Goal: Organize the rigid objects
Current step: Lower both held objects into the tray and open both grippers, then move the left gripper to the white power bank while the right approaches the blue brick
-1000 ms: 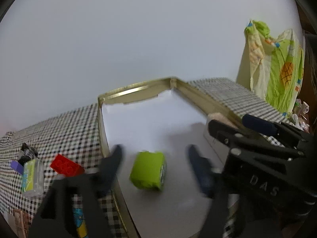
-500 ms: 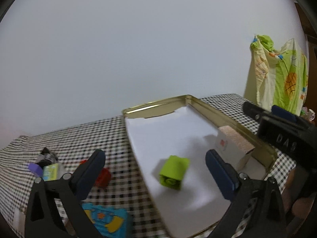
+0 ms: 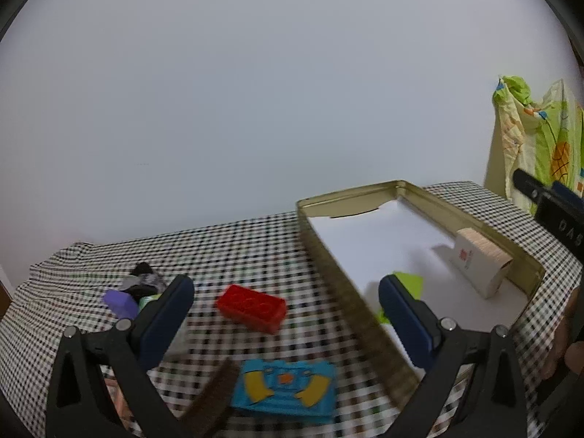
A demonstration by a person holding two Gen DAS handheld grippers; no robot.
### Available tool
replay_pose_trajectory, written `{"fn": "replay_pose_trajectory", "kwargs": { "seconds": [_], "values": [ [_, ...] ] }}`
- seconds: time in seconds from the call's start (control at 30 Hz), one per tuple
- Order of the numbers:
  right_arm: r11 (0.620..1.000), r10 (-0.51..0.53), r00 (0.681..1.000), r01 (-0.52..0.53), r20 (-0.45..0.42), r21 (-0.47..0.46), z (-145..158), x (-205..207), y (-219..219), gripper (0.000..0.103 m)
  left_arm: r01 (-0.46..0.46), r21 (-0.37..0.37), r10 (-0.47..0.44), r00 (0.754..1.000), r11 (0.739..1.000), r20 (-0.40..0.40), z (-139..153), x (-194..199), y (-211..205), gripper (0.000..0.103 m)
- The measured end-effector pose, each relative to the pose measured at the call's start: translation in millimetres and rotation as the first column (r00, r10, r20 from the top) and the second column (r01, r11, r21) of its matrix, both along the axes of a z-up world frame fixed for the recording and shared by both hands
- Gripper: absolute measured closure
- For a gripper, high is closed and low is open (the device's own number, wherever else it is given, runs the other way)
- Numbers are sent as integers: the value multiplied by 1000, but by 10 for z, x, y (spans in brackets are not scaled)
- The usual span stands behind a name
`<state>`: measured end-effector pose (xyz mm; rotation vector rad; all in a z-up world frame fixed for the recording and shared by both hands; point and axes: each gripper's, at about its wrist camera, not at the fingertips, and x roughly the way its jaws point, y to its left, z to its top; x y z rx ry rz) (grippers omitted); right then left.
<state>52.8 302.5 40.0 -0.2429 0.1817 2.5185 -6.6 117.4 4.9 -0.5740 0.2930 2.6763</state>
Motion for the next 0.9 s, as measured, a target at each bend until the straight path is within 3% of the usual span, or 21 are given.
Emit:
{"fn": "replay_pose_trajectory", "kwargs": {
  "seconds": [0.5, 0.9],
  "values": [
    [999, -38, 999, 39, -25, 31, 10, 86, -414, 20, -49, -7, 49, 997, 999, 54, -96, -162, -481, 1],
    [996, 93, 996, -93, -4, 1, -49, 25, -1013, 20, -69, -5, 70, 995, 998, 74, -143, -255, -859, 1]
  ]
}}
